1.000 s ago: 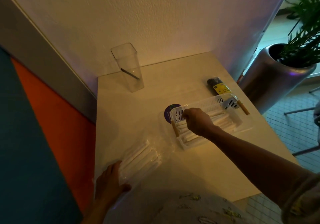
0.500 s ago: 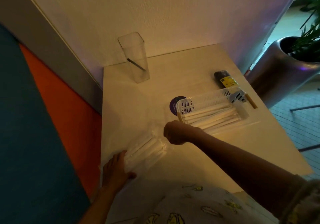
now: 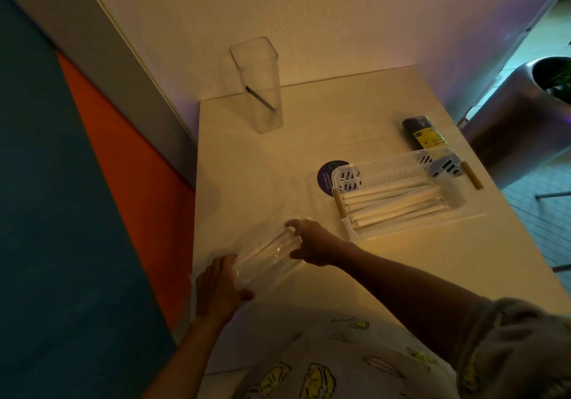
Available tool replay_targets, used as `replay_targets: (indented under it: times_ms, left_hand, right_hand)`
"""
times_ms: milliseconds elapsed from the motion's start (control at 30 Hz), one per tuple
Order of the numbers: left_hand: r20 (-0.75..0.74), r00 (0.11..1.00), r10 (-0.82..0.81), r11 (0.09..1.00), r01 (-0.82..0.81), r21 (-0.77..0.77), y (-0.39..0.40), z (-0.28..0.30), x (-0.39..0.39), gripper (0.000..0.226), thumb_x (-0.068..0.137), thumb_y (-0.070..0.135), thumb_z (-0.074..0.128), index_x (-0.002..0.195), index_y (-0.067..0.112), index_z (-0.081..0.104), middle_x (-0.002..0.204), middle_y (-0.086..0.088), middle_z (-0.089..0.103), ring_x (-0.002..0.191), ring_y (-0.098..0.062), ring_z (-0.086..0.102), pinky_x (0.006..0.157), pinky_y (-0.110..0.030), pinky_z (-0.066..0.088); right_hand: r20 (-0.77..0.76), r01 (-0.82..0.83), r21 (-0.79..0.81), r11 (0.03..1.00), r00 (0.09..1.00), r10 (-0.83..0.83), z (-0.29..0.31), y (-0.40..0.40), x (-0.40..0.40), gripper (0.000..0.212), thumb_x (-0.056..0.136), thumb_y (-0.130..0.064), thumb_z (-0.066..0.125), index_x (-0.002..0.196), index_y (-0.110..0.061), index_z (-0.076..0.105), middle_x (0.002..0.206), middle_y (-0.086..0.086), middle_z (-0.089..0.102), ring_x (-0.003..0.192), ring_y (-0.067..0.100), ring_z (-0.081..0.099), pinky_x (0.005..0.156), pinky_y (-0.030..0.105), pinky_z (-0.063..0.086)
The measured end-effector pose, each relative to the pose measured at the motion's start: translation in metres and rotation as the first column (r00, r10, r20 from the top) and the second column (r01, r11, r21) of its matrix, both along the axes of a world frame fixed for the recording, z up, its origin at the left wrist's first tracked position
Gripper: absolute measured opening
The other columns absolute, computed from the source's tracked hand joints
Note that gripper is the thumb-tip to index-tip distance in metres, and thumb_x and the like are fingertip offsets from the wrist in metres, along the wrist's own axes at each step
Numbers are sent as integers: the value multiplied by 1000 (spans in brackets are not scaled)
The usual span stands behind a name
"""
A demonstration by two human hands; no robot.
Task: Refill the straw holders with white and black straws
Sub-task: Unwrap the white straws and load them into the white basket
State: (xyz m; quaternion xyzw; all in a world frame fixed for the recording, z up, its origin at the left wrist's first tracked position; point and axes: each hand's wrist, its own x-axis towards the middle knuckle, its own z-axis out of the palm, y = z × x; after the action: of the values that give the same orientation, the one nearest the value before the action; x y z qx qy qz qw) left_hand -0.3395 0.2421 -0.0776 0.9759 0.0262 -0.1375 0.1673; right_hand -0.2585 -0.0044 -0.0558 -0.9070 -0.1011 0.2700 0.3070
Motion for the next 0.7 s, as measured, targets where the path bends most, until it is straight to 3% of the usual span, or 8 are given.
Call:
replay_targets:
  times_ms: [200, 467, 700]
  left_hand:
    - [5, 1000, -6, 1000, 6, -5, 0, -1, 0, 94, 61, 49, 85, 139, 21, 40, 134, -2, 50, 120, -23, 50, 99, -40, 43]
    - [-18, 1000, -16, 1000, 16, 12, 1, -1, 2, 94, 63, 51, 83, 141, 23, 39, 135, 1, 48, 121, -20, 49, 99, -39, 41]
    - [-21, 1000, -21, 999, 22, 25, 1, -2, 3, 97, 62, 54, 82, 142, 21, 38, 137, -1, 47, 122, -22, 48, 98, -39, 42]
  right_hand:
    - [77, -21, -34, 999, 997, 24, -2, 6, -2, 75, 85, -30, 75, 147, -38, 33, 133, 8, 46, 115, 24, 53, 94, 37, 51]
    - [157, -90, -104, 991, 982, 106, 3, 11, 1, 46, 90, -32, 68, 133, -27, 52, 127, 3, 53, 104, 18, 57, 87, 34, 53]
    - [32, -48, 31, 998, 998, 47, 0, 11, 9, 38, 88, -20, 70, 123, -15, 57, 120, 8, 59, 107, 20, 58, 90, 33, 52]
